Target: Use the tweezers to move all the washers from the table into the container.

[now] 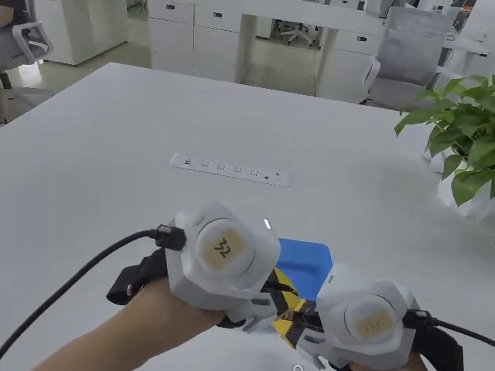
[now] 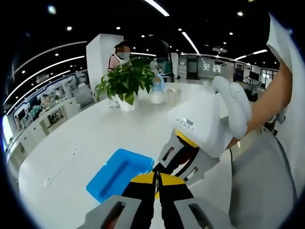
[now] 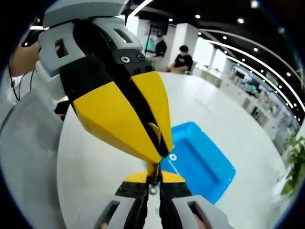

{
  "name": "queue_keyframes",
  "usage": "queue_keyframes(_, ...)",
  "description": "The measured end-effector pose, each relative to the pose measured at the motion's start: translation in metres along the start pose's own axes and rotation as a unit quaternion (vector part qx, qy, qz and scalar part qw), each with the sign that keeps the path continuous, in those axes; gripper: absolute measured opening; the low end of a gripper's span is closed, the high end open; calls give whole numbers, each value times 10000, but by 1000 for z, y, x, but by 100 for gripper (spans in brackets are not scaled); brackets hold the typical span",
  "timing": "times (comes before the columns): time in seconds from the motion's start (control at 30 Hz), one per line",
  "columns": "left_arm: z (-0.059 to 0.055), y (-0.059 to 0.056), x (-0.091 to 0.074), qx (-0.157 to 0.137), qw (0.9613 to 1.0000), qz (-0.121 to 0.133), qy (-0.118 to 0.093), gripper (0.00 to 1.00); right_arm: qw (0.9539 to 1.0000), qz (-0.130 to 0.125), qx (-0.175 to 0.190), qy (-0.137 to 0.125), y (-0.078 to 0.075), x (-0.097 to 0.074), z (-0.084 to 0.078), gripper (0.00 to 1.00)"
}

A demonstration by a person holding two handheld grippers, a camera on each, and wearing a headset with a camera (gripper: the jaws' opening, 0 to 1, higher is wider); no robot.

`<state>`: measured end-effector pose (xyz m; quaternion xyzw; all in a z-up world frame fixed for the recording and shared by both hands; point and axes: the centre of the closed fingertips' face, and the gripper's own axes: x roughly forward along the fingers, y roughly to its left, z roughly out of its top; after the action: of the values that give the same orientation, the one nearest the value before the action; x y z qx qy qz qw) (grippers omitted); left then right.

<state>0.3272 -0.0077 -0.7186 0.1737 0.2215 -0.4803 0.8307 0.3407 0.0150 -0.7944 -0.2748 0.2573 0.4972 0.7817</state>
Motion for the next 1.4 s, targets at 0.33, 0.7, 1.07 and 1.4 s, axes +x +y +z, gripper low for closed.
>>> queue_keyframes(0.33, 14, 21, -20, -690, 9951, 500, -502, 23, 9996, -58, -124, -239, -11, -7, 27, 4)
queue_keyframes(0.7, 6, 40, -54, -1512, 9763, 1269, -885, 67, 9981, -128, 354, -479, -34, -4, 33, 4)
queue_keyframes(1.07, -24, 31, -66, -1481, 9725, 1715, -538, 89, 9912, -140, 1208, -524, -59, 21, 26, 4)
queue_keyframes(1.4, -42, 25, -67, -1696, 9687, 1774, -362, 97, 9867, -55, 1564, -444, -59, 46, 13, 4)
